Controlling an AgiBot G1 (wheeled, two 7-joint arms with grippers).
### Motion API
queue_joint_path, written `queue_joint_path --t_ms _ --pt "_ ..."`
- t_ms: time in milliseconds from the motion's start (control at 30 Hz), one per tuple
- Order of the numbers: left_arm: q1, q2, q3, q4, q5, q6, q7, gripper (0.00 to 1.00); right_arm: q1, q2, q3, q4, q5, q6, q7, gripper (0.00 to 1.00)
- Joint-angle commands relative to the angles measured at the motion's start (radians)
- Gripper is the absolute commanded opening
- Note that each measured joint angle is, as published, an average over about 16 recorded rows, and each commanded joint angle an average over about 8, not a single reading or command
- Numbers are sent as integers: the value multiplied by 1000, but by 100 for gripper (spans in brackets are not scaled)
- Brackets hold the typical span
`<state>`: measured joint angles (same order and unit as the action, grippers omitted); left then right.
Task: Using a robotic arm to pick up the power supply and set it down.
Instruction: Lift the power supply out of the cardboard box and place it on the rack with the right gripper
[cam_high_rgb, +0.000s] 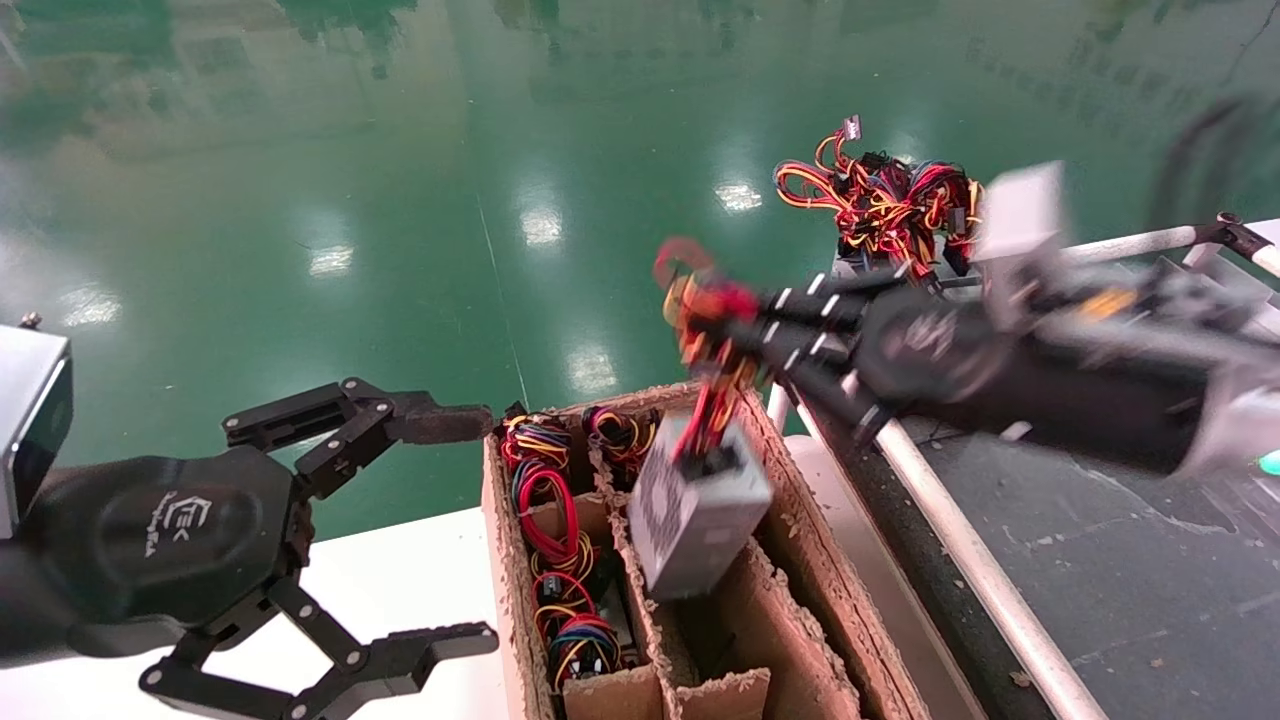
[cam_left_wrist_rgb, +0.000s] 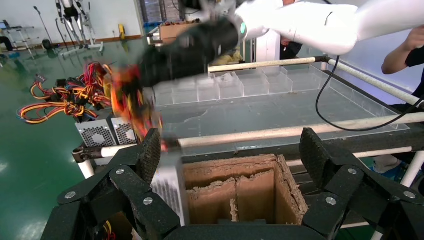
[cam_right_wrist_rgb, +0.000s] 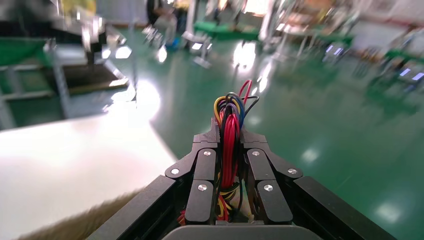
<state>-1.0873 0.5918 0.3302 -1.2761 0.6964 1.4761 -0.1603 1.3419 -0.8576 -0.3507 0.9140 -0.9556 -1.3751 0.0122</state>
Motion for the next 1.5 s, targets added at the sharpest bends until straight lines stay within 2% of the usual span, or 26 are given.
queue_joint_path --t_ms 33,233,433,667,833,1233,1500 --pt "0 0 0 0 0 0 0 100 -10 35 29 50 35 15 29 0" --pt "0 0 0 0 0 0 0 100 13 90 98 87 82 78 29 0" --pt "0 0 0 0 0 0 0 100 72 117 141 38 94 123 10 0" --pt "0 0 1 0 0 0 0 100 167 167 172 -84 87 115 -41 0" --pt "0 0 1 0 0 0 0 100 201 229 194 -181 83 93 -88 0" --pt "0 0 1 0 -1 0 0 100 173 369 216 -375 58 39 -190 0" --pt "0 0 1 0 -1 0 1 100 106 382 179 -487 0 26 -226 0"
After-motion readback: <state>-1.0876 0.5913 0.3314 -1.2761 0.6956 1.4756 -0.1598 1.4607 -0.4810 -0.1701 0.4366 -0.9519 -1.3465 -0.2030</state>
